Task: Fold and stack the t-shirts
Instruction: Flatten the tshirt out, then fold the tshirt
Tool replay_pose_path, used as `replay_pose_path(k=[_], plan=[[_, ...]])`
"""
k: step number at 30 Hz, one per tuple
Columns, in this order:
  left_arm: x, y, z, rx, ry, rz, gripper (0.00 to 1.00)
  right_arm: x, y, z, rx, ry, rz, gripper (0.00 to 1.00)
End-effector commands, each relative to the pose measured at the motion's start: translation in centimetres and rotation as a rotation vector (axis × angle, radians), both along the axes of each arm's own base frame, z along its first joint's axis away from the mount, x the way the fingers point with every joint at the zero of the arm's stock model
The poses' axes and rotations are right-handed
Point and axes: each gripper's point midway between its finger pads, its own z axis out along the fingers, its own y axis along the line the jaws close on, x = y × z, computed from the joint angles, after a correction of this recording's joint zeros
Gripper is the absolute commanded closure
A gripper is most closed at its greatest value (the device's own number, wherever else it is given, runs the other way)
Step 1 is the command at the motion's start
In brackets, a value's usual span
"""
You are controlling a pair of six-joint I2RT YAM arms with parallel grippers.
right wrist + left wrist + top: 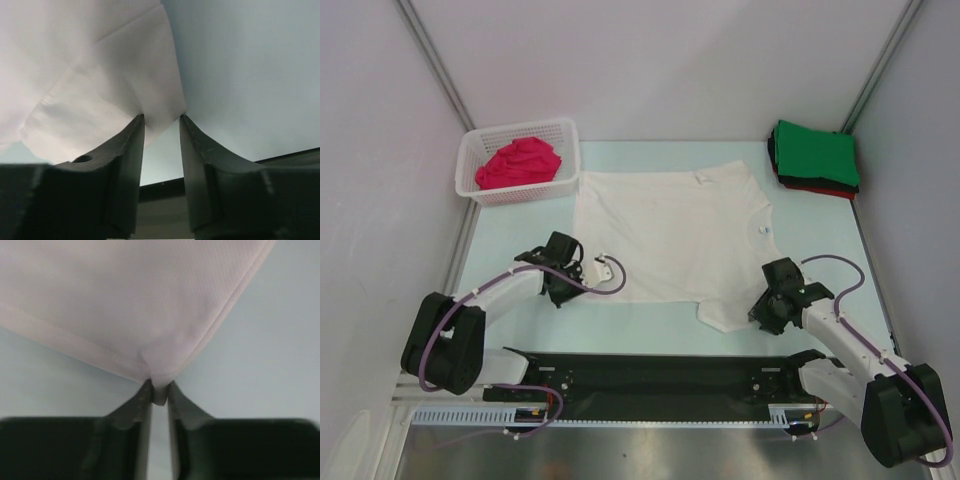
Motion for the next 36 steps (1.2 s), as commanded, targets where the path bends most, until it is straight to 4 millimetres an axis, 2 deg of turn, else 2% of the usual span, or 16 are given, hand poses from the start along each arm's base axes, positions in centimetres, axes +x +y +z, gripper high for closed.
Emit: replay_pose_path(k=[1, 2, 3, 6, 12, 16, 17, 19, 21, 22, 25, 30, 32, 33, 35, 36], plan=[[0.3, -1.6, 0.7, -0.076, 0.014, 0.031, 0.89, 1.0, 0.2, -0.3, 0.011, -0.05, -0.026, 0.63], [0.4, -1.7, 0.8, -0.081, 0.013, 0.036, 0.99, 1.3, 0.0, -0.3, 0.002, -0.063, -0.024, 0.7], [0.5, -1.6, 1.0, -0.08, 0.008, 0.043, 1.0, 1.5, -0.1, -0.1, -0.005, -0.074, -0.023, 0.83], [1.2, -1.2, 1.6, -0.058, -0.023, 0.089, 1.0, 2.0, -1.1, 0.5, -0.057, -0.105, -0.029, 0.99], [4.0, -0.6, 3.4, -0.051, -0.12, 0.184, 1.0, 4.1, -1.5, 3.1, -0.092, -0.2, 0.009, 1.0], [5.7, -0.6, 5.2, -0.071, -0.164, 0.222, 1.0, 6.3, -1.5, 6.6, -0.124, -0.279, 0.056, 1.0], [6.2, -0.6, 5.5, -0.074, -0.17, 0.225, 1.0, 7.7, -1.4, 8.3, -0.128, -0.322, 0.065, 1.0], [7.8, -0.6, 6.9, -0.088, -0.204, 0.238, 1.0, 9.1, -1.5, 10.0, -0.149, -0.36, 0.122, 1.0], [9.5, -0.6, 7.5, -0.094, -0.224, 0.251, 1.0, 11.7, -1.9, 11.5, -0.156, -0.404, 0.125, 1.0], [10.1, -0.5, 7.6, -0.096, -0.228, 0.257, 1.0, 12.3, -1.6, 11.3, -0.149, -0.401, 0.175, 1.0], [12.3, -0.6, 7.2, -0.088, -0.213, 0.272, 1.0, 16.3, -1.5, 11.5, -0.116, -0.447, 0.202, 1.0], [16.1, -0.3, 6.7, -0.069, -0.206, 0.31, 0.99, 21.6, -1.3, 10.5, -0.149, -0.431, 0.311, 1.0], [17.1, -0.1, 6.6, -0.057, -0.206, 0.326, 1.0, 23.0, -1.1, 10.2, -0.161, -0.436, 0.344, 1.0], [17.9, 0.1, 7.0, -0.058, -0.22, 0.334, 1.0, 23.6, -1.1, 9.1, -0.173, -0.411, 0.369, 1.0], [18.4, 0.1, 6.1, -0.043, -0.197, 0.33, 1.0, 25.0, -1.2, 9.4, -0.191, -0.414, 0.389, 1.0], [18.9, 0.0, 6.2, -0.043, -0.202, 0.326, 1.0, 25.4, -1.5, 8.3, -0.209, -0.382, 0.402, 1.0]])
